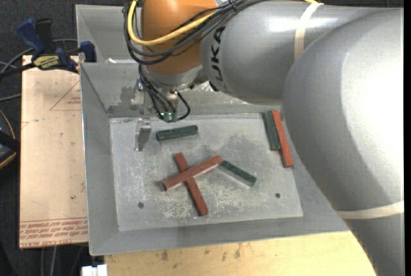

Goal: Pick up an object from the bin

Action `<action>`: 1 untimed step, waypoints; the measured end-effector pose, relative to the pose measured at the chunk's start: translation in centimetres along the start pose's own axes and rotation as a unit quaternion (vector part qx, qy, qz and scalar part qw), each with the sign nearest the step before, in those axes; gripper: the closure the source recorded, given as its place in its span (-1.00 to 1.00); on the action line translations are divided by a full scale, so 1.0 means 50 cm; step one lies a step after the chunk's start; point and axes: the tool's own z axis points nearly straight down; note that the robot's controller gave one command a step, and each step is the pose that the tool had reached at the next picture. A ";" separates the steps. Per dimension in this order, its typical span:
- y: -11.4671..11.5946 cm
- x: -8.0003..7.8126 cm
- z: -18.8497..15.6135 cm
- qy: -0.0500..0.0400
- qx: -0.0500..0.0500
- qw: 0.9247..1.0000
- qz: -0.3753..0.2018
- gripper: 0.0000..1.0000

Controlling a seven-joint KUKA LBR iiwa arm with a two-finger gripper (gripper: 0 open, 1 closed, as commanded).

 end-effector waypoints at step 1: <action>-0.002 -0.004 -0.011 -0.004 -0.001 1.000 0.001 -1.00</action>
Offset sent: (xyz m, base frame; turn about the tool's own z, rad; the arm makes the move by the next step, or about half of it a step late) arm 0.0033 -0.0924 -0.1000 -0.2109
